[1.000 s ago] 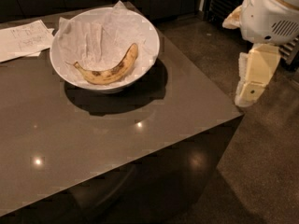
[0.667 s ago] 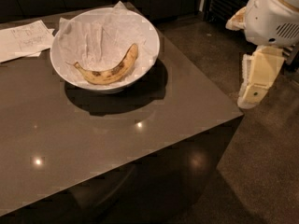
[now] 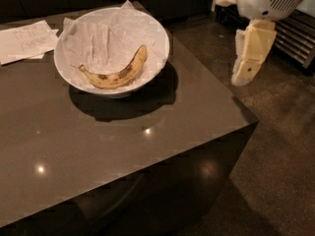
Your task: Pick banana from white bowl
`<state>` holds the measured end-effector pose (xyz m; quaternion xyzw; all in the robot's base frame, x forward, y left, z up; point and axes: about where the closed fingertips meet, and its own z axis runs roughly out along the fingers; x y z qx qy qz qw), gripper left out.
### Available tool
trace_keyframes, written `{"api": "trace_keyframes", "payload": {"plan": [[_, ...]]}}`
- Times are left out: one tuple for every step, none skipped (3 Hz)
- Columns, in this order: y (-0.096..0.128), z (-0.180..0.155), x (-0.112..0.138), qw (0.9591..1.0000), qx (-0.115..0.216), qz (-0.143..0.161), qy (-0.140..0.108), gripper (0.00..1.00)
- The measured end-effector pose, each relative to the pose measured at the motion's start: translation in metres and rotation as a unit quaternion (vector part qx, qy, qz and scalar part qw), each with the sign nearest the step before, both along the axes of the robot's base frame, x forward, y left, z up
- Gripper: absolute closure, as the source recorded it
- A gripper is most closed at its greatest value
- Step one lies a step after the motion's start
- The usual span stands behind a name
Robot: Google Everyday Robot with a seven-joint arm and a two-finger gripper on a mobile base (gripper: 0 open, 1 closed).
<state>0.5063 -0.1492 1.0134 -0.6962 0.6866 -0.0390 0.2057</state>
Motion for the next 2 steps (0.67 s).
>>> {"api": "trace_keyframes", "payload": {"plan": [[0.0317, 0.0068, 0.0252, 0.9988, -0.005, 0.049, -0.004, 0.00], [0.0365, 0.0104, 0.0279, 0.9986, -0.002, 0.051, -0.012, 0.00]]}}
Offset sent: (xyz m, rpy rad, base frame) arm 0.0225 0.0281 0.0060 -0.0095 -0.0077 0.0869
